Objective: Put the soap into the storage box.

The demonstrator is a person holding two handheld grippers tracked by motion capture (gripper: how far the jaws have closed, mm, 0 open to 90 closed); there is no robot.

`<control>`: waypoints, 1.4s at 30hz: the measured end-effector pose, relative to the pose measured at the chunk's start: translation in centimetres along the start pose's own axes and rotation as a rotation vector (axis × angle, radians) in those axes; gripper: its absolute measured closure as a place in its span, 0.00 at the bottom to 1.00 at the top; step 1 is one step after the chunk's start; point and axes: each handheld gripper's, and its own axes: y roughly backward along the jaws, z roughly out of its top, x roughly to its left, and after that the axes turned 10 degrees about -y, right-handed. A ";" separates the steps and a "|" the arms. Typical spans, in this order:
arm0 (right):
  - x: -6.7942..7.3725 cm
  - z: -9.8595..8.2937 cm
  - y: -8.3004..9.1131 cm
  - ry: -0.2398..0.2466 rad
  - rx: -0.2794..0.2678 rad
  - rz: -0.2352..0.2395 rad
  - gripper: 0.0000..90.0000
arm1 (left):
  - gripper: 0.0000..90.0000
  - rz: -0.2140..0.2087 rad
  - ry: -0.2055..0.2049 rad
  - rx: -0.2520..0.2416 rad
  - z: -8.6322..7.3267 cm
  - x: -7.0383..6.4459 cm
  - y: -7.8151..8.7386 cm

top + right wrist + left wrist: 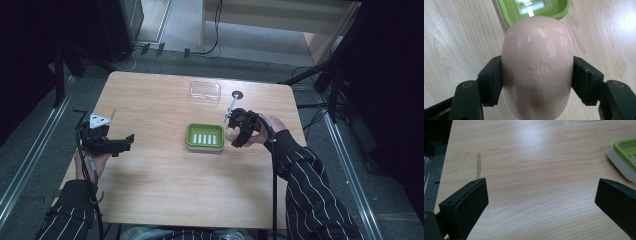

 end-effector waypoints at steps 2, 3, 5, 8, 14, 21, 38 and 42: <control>0.1 0.4 0.1 0.016 -0.003 -0.003 0.38 | 0.00 0.001 -0.001 0.002 0.0 0.0 0.0; 0.2 0.6 0.1 0.010 0.000 -0.003 0.38 | 0.00 0.002 -0.001 0.002 0.0 0.0 0.0; 0.2 1.0 0.0 0.025 -0.006 0.002 0.38 | 0.00 0.000 -0.001 0.001 0.0 0.0 0.0; 0.2 1.6 -0.1 0.041 -0.006 0.008 0.38 | 0.00 -0.001 -0.002 0.001 0.0 0.0 0.0; 0.4 2.7 -0.4 0.066 -0.015 0.013 0.38 | 0.00 -0.001 -0.001 0.000 0.0 0.0 0.0; 0.7 4.0 -0.7 0.108 -0.021 0.016 0.38 | 0.00 0.001 -0.002 0.003 0.0 0.0 0.0; 1.5 6.7 -2.9 0.165 -0.044 0.052 0.37 | 0.00 0.000 -0.005 0.004 -0.1 0.0 0.0; 1.5 7.2 -3.4 0.176 -0.047 0.067 0.37 | 0.00 0.001 -0.004 0.004 -0.1 0.0 0.0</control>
